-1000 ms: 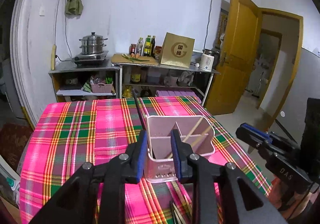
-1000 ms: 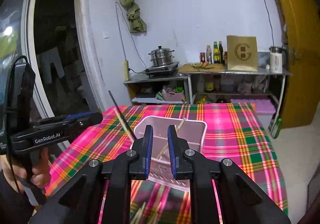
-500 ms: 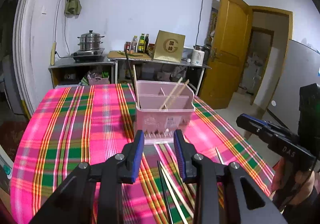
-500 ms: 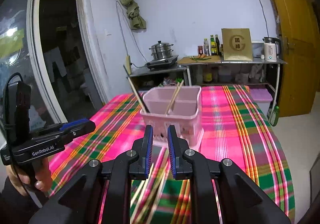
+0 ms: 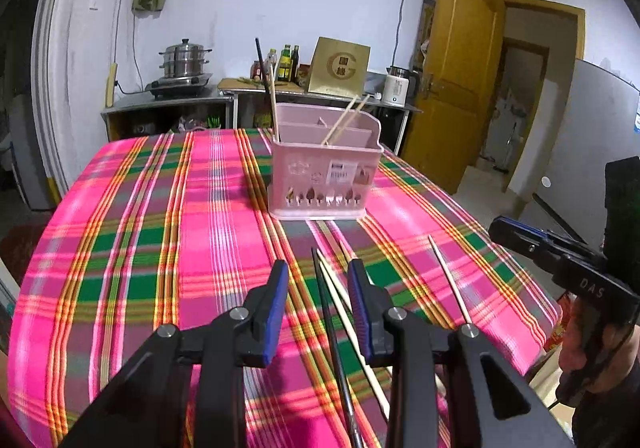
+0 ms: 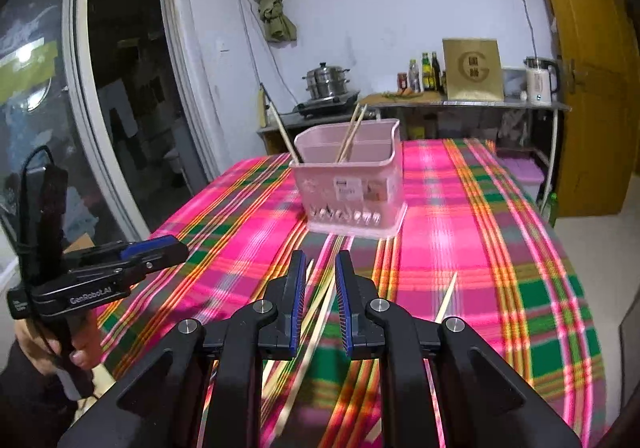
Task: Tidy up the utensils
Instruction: 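Pull both open tools back down toward the remaining chopsticks on the table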
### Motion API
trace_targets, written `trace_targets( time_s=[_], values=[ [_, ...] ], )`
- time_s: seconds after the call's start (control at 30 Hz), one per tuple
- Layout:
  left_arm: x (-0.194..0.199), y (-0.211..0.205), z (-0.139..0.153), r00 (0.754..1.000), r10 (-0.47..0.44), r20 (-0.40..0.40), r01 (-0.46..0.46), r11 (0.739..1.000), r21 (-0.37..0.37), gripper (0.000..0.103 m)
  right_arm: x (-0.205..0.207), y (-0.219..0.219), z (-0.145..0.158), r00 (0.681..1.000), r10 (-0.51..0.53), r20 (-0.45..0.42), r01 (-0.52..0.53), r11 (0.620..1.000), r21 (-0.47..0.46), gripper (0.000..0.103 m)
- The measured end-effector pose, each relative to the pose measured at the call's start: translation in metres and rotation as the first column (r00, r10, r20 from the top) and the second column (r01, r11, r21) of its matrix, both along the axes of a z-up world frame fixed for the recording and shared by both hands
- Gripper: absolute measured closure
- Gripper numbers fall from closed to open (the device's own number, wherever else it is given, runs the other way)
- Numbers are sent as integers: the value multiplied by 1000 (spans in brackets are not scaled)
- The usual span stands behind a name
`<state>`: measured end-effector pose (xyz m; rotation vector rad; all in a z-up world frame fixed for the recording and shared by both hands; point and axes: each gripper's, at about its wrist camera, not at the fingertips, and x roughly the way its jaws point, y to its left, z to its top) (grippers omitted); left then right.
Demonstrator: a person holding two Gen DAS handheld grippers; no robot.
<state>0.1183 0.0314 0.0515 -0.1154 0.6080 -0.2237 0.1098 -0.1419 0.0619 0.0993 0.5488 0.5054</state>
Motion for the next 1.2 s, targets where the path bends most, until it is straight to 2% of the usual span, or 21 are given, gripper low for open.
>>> trace_targets(
  time_s=[0.33, 1.0, 1.2],
  values=[
    [1, -6, -30, 997, -6, -79, 6, 1000, -5, 71, -7, 1, -20, 999, -6, -38, 4, 1000, -29, 88],
    [70, -33, -78, 963, -24, -267, 48, 995, 82, 71, 15, 20, -55, 989, 19, -143, -31, 996, -78, 88],
    [76, -39, -83, 962, -20, -273, 54, 992, 118, 71, 22, 26, -60, 986, 21, -163, -36, 996, -88, 88]
  ],
)
